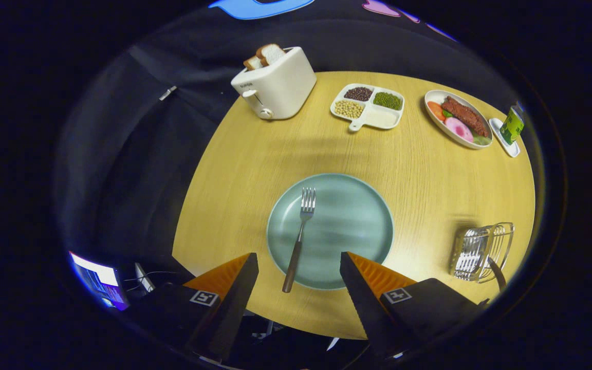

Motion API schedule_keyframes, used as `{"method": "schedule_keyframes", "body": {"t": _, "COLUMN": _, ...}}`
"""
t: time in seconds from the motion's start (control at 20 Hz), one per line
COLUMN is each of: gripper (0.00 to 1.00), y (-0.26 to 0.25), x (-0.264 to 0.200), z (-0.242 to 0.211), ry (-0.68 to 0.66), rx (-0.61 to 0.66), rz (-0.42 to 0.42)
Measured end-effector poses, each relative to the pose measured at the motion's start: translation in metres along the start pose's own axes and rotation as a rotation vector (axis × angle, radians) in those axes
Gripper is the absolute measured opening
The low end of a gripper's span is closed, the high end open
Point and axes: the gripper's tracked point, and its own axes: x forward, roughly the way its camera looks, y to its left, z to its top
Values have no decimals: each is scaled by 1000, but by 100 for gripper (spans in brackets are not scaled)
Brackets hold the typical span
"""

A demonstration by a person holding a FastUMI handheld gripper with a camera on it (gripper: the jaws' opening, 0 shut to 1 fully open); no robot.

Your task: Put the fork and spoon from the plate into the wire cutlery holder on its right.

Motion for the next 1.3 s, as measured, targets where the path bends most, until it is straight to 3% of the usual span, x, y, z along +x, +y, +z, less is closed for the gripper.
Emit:
{"method": "schedule_keyframes", "body": {"t": 0.25, "gripper": 100, "y": -11, "x": 52, "z": -18, "ry": 78, "rx": 35, "rz": -79}}
{"method": "schedule_keyframes", "body": {"t": 0.6, "gripper": 97, "y": -8, "x": 84, "z": -20, "ry": 112, "rx": 61, "rz": -144}}
{"method": "schedule_keyframes", "body": {"t": 0.65, "gripper": 93, "y": -8, "x": 87, "z": -21, "ry": 117, "rx": 61, "rz": -155}}
{"method": "schedule_keyframes", "body": {"t": 0.7, "gripper": 77, "y": -7, "x": 89, "z": -23, "ry": 125, "rx": 61, "rz": -157}}
{"method": "schedule_keyframes", "body": {"t": 0.75, "gripper": 72, "y": -4, "x": 92, "z": -26, "ry": 139, "rx": 55, "rz": -157}}
{"method": "schedule_keyframes", "body": {"t": 0.95, "gripper": 68, "y": -5, "x": 98, "z": -40, "ry": 181, "rx": 6, "rz": -178}}
{"method": "schedule_keyframes", "body": {"t": 1.05, "gripper": 53, "y": -5, "x": 100, "z": -39, "ry": 180, "rx": 2, "rz": -181}}
{"method": "schedule_keyframes", "body": {"t": 1.15, "gripper": 53, "y": -10, "x": 101, "z": -39, "ry": 185, "rx": 3, "rz": -198}}
{"method": "schedule_keyframes", "body": {"t": 1.2, "gripper": 31, "y": -11, "x": 94, "z": -40, "ry": 190, "rx": 12, "rz": -209}}
{"method": "schedule_keyframes", "body": {"t": 1.25, "gripper": 18, "y": -10, "x": 98, "z": -40, "ry": 190, "rx": 16, "rz": -200}}
{"method": "schedule_keyframes", "body": {"t": 1.3, "gripper": 17, "y": -13, "x": 97, "z": -39, "ry": 195, "rx": -1, "rz": -202}}
